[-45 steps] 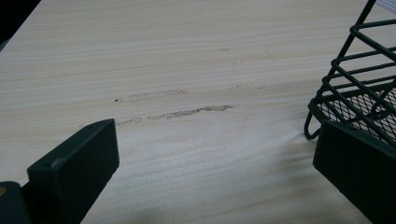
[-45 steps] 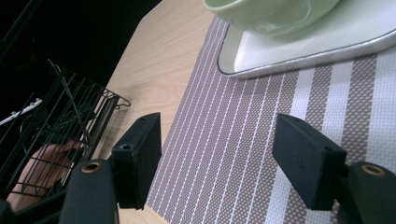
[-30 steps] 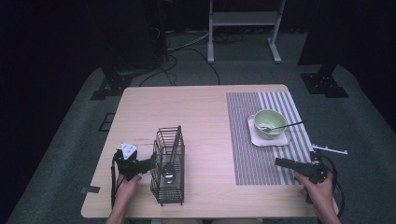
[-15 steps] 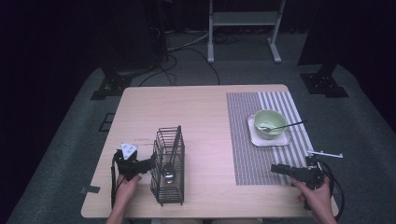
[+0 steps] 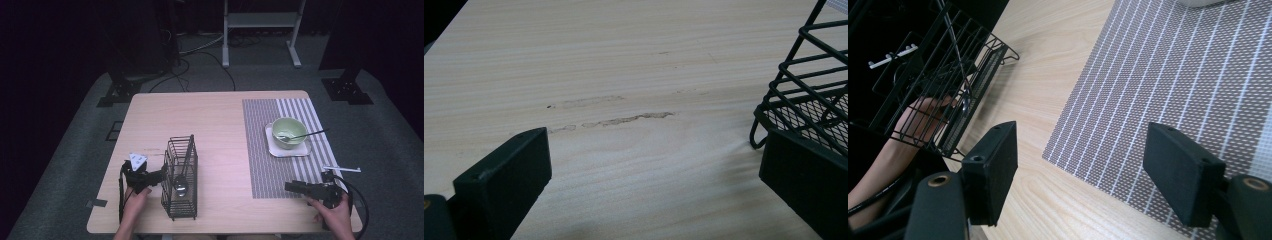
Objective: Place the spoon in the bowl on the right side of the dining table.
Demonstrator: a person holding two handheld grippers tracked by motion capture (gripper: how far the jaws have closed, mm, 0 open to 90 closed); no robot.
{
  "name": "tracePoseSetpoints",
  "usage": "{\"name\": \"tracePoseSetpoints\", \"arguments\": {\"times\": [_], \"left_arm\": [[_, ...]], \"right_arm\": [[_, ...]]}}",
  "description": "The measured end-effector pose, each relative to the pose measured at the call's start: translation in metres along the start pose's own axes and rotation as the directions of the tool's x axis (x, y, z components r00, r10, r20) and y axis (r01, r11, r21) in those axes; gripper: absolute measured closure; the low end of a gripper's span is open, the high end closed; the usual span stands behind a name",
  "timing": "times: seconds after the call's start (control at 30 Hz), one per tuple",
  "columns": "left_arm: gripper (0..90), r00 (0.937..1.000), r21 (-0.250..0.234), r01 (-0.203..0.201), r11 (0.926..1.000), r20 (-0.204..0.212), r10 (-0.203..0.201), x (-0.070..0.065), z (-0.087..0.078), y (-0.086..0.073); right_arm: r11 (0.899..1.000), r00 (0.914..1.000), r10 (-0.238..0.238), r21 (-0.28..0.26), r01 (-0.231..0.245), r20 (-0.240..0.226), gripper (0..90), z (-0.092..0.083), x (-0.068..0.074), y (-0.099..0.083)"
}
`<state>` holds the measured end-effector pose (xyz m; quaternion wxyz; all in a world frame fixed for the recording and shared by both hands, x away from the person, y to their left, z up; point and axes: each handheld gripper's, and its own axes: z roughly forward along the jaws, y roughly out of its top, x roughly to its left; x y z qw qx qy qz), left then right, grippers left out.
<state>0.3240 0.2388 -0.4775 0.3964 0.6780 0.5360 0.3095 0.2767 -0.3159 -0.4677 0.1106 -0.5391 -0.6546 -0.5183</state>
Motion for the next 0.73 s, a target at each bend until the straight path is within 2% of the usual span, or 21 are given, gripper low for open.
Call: {"name": "tracePoseSetpoints", "arguments": {"times": [0.43,0.73], "left_arm": [[0.0,1.0000,-0.001,-0.001,1.0000,0.003,0.001,0.000,0.000,0.000],[0.0,1.0000,0.005,-0.001,1.0000,0.005,0.001,0.000,0.001,0.000]], "right_arm": [[0.998,0.9983,-0.053,0.014,0.053,0.025,29.0,0.006,0.007,-0.006],[0.995,0.9961,-0.086,0.044,0.085,0.017,29.0,0.015,0.013,-0.011]]}}
